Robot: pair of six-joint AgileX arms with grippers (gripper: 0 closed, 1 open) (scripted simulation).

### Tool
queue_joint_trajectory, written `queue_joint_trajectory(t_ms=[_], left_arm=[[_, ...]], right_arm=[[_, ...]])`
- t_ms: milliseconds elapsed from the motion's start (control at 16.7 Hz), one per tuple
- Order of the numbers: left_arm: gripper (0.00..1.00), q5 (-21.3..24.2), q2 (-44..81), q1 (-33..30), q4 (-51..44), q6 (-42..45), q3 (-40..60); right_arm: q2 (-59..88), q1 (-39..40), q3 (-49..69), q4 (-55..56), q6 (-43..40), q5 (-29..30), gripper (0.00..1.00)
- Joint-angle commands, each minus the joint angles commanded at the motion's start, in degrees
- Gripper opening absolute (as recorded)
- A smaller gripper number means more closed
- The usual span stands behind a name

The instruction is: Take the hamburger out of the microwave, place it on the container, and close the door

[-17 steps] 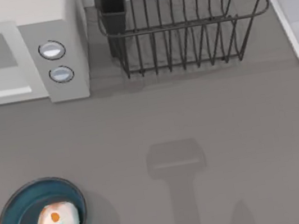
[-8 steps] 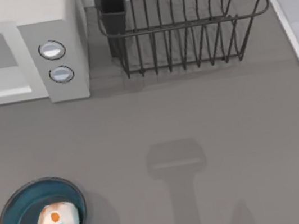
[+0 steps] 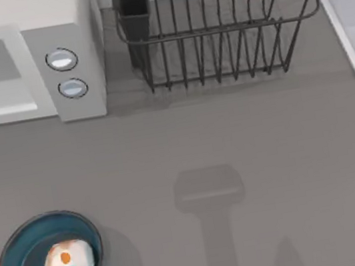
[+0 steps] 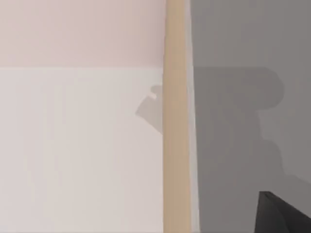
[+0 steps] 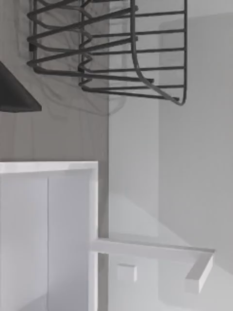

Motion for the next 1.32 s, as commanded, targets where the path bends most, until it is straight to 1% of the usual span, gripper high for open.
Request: queue_joint_trajectory(t_ms=[300,420,720,840,960,1200,1320], left_arm=[[0.0,-2.7,-10.2,-5.6,6.1,-6.2,-13.7],[0.0,-3.5,-13.1,-7.2,7.9,-8.0,-17.0],[0.0,-3.6,-13.8,-7.4,8.3,-8.6,-17.9],[0.0,-4.3,-14.8,-8.3,8.8,-9.5,-18.8],[0.0,-6.3,-18.1,-11.6,9.9,-12.7,-22.0],[0.0,-11.6,-28.7,-21.8,13.2,-21.9,-30.9],[0.0,-13.5,-31.4,-24.4,14.3,-24.6,-33.5]], right_arm=[[0.0,0.0,0.0,0.0,0.0,0.0,1.0],[0.0,0.0,0.0,0.0,0.0,0.0,1.0],[0.0,0.0,0.0,0.0,0.0,0.0,1.0],[0.0,0.0,0.0,0.0,0.0,0.0,1.0],[0.0,0.0,0.0,0.0,0.0,0.0,1.0],[0.0,0.0,0.0,0.0,0.0,0.0,1.0],[0.0,0.0,0.0,0.0,0.0,0.0,1.0]])
